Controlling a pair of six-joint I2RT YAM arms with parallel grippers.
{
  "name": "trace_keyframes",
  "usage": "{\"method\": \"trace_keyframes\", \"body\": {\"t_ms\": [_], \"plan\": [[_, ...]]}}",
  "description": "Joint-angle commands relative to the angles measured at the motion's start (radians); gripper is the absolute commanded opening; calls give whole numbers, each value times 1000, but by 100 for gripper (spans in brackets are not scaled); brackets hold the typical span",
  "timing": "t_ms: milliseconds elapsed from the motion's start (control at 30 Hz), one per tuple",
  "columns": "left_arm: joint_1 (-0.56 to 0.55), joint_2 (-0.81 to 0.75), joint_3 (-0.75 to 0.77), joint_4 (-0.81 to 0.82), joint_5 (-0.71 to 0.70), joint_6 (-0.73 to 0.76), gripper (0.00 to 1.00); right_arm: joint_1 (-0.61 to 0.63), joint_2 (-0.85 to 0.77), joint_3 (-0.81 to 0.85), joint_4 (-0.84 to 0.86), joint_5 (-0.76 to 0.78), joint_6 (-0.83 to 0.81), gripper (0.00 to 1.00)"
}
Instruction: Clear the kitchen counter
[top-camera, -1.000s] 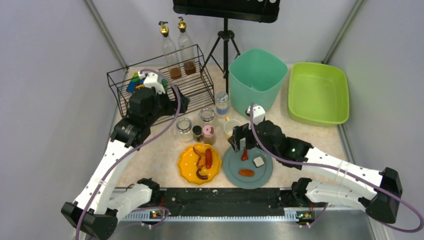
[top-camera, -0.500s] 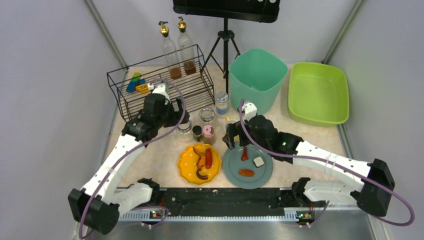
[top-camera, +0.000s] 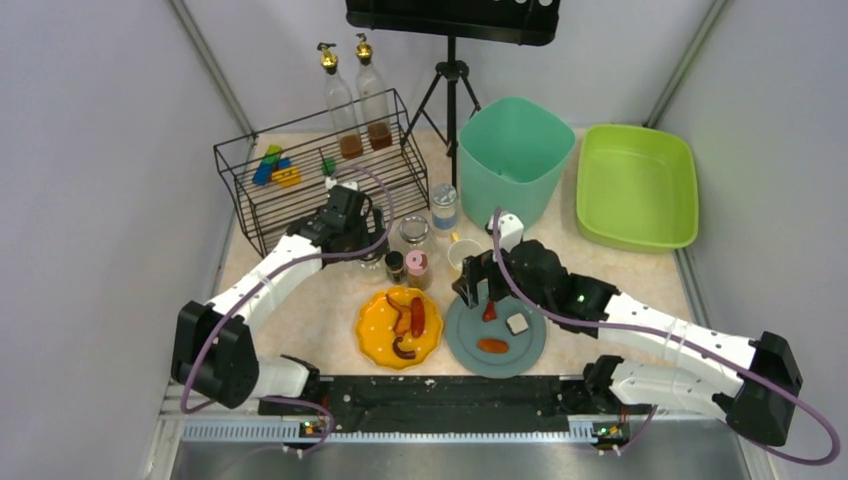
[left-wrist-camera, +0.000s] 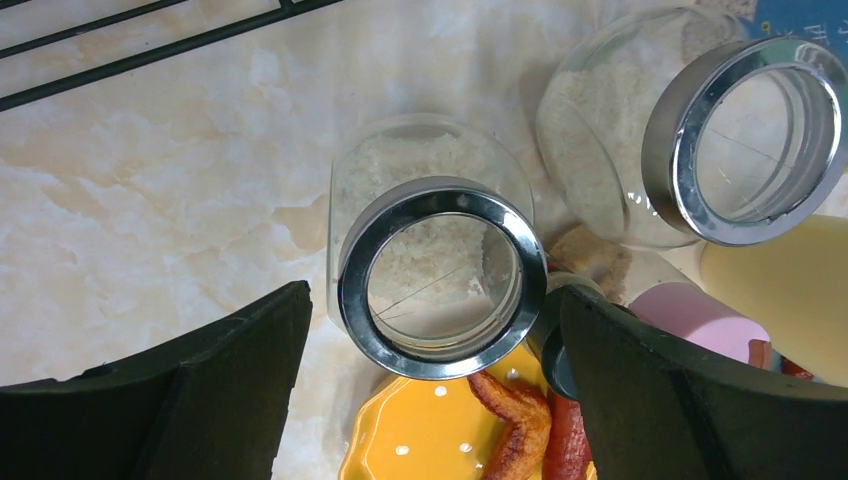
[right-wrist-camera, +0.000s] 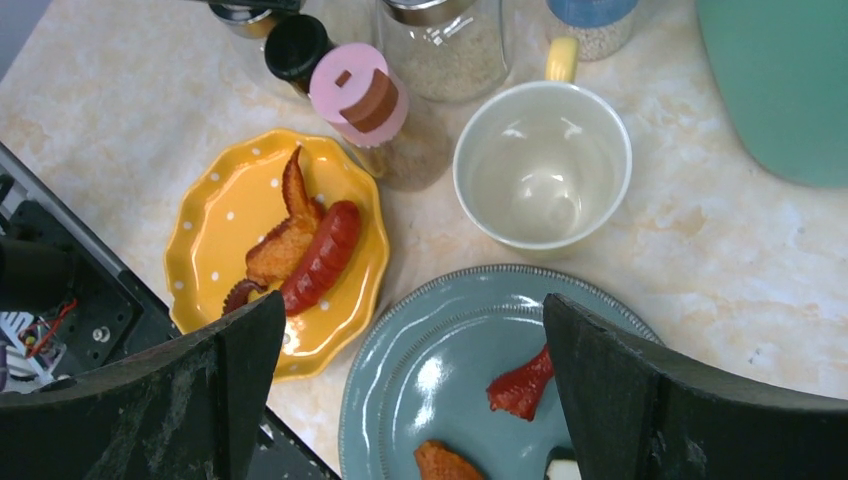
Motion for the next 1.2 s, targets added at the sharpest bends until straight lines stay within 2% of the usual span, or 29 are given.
{"method": "trace_keyframes", "body": {"t_ms": [0, 433, 900, 1067, 1167], "plan": [[-11, 14, 51, 6, -29, -2, 99, -2, -43, -37, 50, 2, 12, 99], [-25, 90, 107, -35, -29, 32, 87, -2, -77, -96, 85, -13, 39, 99], [-51, 107, 108, -73, -73, 46, 75, -2, -73, -127, 111, -31, 53, 99], [-52, 95, 103, -80, -85, 54, 63, -2, -67, -128, 119, -38, 56, 99], [-52, 94, 116, -100, -106, 61, 48, -2, -63, -129, 124, -43, 59, 99]]}}
